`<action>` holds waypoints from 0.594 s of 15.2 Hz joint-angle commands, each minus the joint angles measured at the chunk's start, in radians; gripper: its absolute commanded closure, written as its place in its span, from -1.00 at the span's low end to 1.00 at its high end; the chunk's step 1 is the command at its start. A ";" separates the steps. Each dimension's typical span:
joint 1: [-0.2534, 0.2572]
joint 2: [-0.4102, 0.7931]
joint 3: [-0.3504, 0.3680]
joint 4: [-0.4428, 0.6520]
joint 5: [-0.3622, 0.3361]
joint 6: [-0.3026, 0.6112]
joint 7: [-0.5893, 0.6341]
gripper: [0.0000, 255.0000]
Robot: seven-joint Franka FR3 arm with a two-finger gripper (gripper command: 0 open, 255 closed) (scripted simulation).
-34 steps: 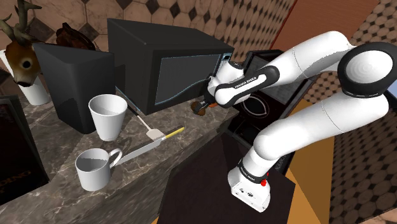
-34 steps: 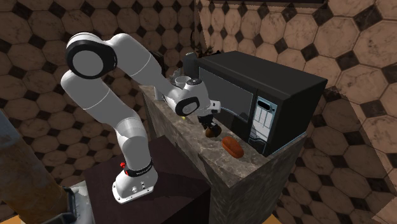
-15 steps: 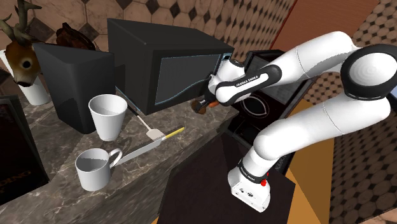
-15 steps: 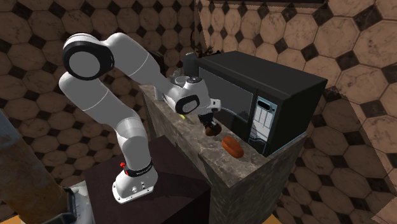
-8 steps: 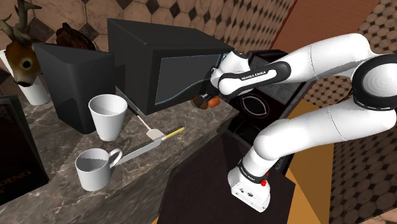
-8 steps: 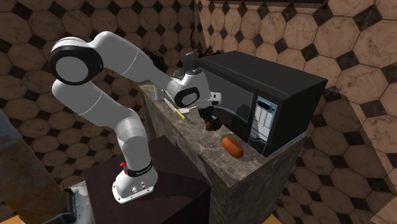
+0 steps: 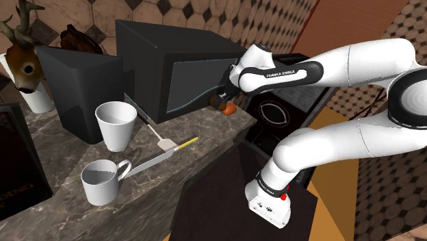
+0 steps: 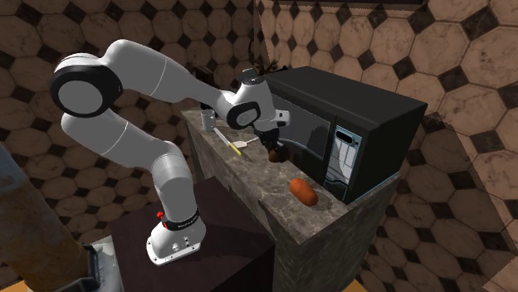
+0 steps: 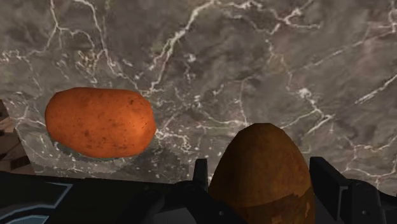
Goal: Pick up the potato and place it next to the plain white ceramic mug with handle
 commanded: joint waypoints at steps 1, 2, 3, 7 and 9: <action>0.000 -0.021 0.000 0.019 0.001 -0.041 -0.002 1.00; 0.001 -0.029 0.000 0.028 0.001 -0.058 -0.002 1.00; 0.001 -0.037 0.000 0.038 0.002 -0.075 -0.002 1.00; 0.002 -0.062 0.000 0.078 0.003 -0.140 -0.003 1.00; 0.002 -0.073 0.001 0.099 0.004 -0.172 -0.004 1.00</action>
